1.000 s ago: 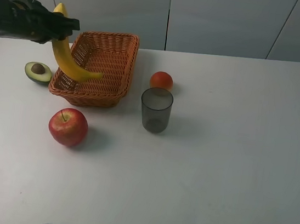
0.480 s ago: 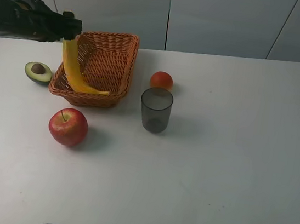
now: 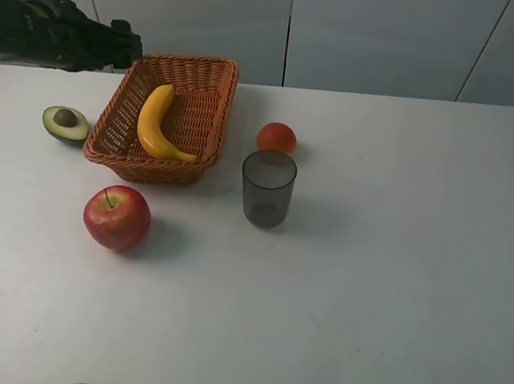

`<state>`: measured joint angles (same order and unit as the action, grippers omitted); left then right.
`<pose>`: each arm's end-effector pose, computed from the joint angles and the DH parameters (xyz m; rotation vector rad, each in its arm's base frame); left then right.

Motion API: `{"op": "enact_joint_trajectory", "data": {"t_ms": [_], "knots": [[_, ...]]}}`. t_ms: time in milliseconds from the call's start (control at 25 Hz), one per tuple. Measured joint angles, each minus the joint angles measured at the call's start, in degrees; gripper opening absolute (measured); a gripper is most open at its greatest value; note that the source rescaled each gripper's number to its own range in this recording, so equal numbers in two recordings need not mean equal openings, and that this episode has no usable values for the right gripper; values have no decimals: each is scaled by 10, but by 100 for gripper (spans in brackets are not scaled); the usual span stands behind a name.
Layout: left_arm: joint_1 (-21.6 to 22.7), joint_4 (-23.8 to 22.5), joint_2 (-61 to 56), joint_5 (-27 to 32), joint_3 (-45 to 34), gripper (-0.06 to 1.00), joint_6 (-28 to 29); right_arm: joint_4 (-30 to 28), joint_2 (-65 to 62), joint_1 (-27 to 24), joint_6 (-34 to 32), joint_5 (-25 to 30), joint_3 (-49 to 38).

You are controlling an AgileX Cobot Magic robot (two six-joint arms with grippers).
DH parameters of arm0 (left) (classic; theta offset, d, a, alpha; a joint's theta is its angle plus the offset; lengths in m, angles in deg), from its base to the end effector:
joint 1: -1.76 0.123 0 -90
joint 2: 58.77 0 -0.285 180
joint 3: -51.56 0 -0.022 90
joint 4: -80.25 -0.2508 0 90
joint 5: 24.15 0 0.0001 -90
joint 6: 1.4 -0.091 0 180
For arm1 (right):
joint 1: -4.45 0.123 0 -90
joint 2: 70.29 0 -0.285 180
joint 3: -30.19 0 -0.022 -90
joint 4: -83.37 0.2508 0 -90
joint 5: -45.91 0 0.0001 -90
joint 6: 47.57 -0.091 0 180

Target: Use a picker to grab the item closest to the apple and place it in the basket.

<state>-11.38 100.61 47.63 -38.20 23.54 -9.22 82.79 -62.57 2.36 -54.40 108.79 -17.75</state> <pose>0.3450 -0.0727 0.1895 -0.0290 2.1180 -0.1719 -0.0079 -0.0005 0.2774 0.1617 2.0628 0.0387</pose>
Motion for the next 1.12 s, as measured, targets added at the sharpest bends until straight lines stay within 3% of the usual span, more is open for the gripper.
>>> {"op": "enact_joint_trajectory", "data": {"t_ms": [400, 1120], "knots": [[0, -22, -47, 65, 0, 99, 0, 0, 0, 0, 0, 0, 0], [0, -53, -295, 354, 0, 99, 12, 0, 0, 0, 0, 0, 0]]}}
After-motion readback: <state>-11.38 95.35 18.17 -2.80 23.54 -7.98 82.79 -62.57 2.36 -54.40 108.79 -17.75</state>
